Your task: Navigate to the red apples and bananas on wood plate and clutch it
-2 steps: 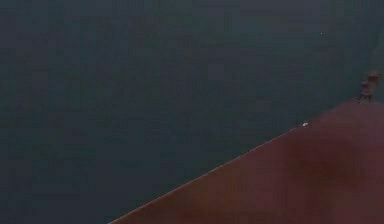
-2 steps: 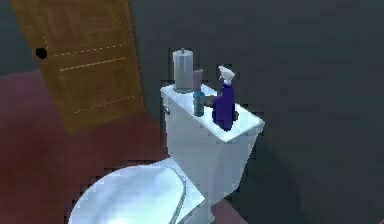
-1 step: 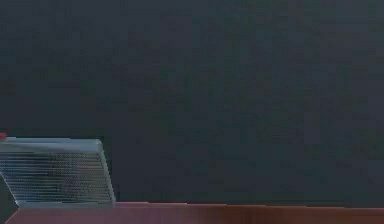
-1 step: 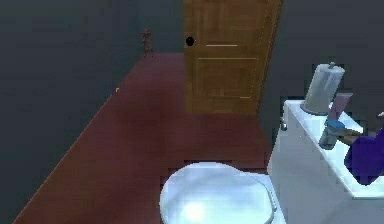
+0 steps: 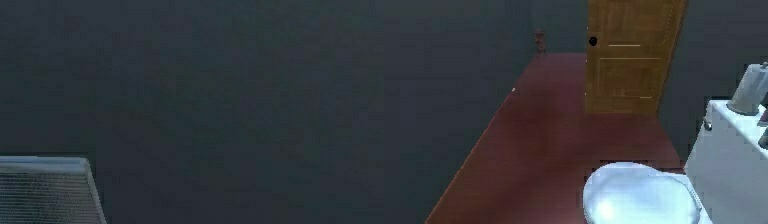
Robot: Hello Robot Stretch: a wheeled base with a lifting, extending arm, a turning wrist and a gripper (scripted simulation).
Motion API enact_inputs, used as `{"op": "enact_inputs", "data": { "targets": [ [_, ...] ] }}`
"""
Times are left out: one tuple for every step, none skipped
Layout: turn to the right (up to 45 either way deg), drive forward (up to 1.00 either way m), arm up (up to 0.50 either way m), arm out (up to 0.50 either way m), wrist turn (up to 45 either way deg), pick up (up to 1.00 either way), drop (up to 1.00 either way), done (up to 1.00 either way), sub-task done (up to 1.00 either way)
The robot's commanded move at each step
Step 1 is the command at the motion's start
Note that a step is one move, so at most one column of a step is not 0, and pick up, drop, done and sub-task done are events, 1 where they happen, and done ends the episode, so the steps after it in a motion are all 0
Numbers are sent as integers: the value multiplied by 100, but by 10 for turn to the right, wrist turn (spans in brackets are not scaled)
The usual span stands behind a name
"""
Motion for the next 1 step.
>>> {"op": "enact_inputs", "data": {
  "targets": [
    [300,0,0,0,0,0,0,0,0]
  ]
}}
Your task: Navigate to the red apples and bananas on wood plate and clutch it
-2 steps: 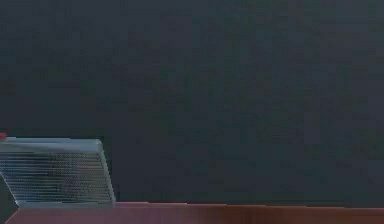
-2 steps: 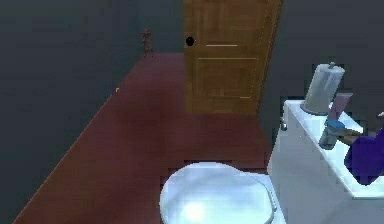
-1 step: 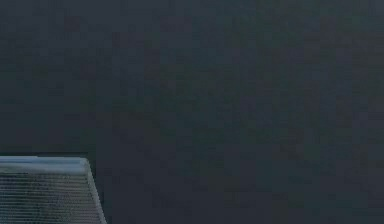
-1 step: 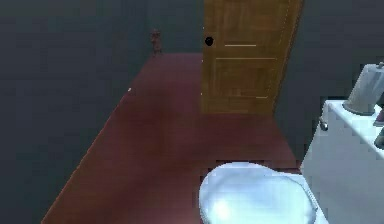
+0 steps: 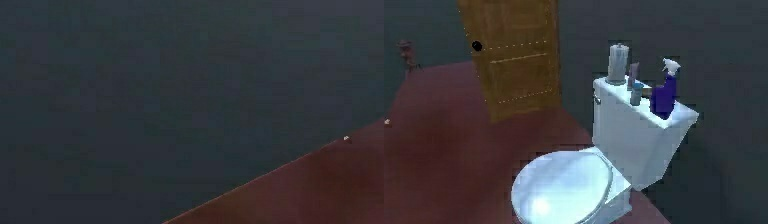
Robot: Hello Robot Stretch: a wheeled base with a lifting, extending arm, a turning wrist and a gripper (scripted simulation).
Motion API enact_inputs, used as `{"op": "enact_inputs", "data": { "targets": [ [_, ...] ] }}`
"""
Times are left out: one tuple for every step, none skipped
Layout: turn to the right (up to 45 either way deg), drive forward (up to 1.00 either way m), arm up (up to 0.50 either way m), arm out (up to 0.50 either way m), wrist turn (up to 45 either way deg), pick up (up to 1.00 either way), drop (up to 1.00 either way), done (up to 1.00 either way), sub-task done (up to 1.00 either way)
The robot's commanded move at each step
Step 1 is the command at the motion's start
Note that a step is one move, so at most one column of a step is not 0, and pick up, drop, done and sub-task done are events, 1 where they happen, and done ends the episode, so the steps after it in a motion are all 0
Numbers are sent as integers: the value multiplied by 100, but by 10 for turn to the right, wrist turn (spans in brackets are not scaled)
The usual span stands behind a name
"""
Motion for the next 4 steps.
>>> {"op": "enact_inputs", "data": {
  "targets": [
    [0,75,0,0,0,0,0,0,0],
    [450,0,0,0,0,0,0,0,0],
    [360,0,0,0,0,0,0,0,0],
    [0,60,0,0,0,0,0,0,0]
  ]
}}
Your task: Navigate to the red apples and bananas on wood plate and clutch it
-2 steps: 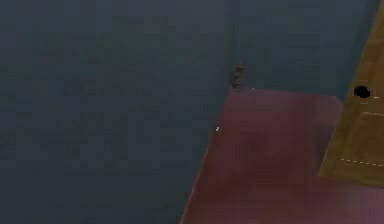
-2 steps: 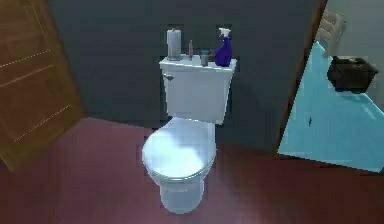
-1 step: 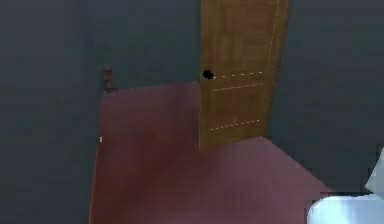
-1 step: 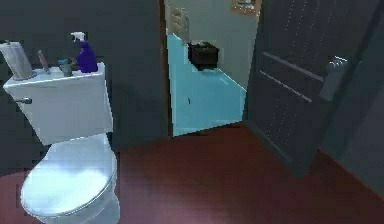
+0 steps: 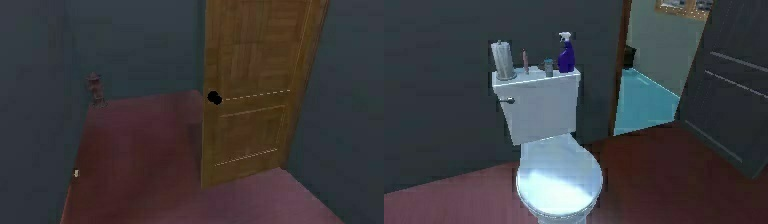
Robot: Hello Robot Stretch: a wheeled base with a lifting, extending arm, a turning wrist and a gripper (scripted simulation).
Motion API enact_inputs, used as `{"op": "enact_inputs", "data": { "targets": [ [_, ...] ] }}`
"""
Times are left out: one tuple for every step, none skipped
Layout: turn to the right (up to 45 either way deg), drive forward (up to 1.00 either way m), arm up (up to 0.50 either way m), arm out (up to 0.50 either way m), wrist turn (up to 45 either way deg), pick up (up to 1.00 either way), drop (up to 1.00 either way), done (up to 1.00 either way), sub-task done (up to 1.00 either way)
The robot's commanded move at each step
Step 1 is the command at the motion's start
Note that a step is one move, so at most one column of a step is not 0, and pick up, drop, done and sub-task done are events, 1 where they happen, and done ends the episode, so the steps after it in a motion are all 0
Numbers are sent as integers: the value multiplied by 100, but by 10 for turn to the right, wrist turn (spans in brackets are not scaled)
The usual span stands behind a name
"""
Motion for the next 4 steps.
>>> {"op": "enact_inputs", "data": {
  "targets": [
    [-120,0,0,0,0,0,0,0,0],
    [0,100,0,0,0,0,0,0,0],
    [-60,0,0,0,0,0,0,0,0],
    [0,45,0,0,0,0,0,0,0]
  ]
}}
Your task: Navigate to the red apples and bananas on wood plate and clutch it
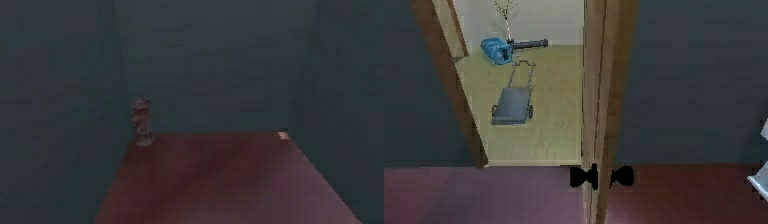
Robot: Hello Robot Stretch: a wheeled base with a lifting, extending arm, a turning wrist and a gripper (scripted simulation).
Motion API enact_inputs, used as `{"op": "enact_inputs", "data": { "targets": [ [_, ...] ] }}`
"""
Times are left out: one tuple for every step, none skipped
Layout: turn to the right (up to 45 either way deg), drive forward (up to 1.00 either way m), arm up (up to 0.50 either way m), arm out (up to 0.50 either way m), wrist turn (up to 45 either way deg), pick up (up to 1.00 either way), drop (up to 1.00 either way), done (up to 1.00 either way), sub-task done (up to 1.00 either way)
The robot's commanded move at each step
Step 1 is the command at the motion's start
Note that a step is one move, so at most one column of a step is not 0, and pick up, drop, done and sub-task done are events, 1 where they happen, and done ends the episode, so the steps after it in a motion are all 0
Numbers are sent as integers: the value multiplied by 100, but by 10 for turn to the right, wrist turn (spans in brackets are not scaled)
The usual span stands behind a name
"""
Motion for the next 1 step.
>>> {"op": "enact_inputs", "data": {
  "targets": [
    [450,0,0,0,0,0,0,0,0]
  ]
}}
